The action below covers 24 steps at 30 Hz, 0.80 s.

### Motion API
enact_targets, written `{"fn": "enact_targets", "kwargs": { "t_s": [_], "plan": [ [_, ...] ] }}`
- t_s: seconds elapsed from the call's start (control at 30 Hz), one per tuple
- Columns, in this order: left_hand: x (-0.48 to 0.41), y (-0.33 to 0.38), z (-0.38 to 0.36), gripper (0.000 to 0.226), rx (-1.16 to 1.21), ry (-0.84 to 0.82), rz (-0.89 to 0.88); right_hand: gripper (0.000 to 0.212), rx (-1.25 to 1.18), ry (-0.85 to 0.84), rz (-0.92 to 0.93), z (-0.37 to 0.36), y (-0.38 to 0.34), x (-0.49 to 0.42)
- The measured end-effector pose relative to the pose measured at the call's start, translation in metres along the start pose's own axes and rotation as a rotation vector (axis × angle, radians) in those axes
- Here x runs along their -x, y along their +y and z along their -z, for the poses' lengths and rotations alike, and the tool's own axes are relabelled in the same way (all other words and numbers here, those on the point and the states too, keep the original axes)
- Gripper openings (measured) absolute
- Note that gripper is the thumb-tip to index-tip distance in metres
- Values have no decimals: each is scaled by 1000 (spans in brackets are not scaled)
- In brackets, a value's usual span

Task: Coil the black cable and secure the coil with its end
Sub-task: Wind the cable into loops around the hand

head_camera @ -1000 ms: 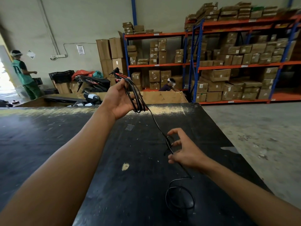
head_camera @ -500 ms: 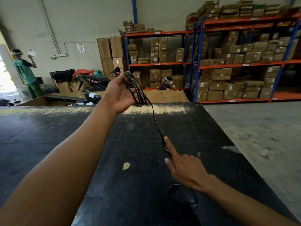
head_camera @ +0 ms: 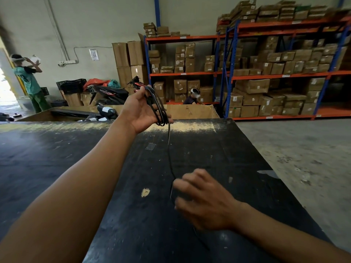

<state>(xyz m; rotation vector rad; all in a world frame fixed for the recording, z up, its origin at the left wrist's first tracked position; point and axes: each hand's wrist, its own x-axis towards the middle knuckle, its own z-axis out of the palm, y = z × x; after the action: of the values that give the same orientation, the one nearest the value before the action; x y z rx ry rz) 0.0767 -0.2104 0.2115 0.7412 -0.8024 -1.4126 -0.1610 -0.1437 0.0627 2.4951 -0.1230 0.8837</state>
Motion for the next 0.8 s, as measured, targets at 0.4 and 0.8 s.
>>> {"fn": "enact_targets", "kwargs": {
  "t_s": [0.4,0.8],
  "plan": [
    [1,10,-3,56,24,72,-50,35,-716,-19,-448,0,-28,17],
    [1,5,-8,51,-34,-21,-19,21,-1247,-8,-1390,-2,16,7]
  ]
}}
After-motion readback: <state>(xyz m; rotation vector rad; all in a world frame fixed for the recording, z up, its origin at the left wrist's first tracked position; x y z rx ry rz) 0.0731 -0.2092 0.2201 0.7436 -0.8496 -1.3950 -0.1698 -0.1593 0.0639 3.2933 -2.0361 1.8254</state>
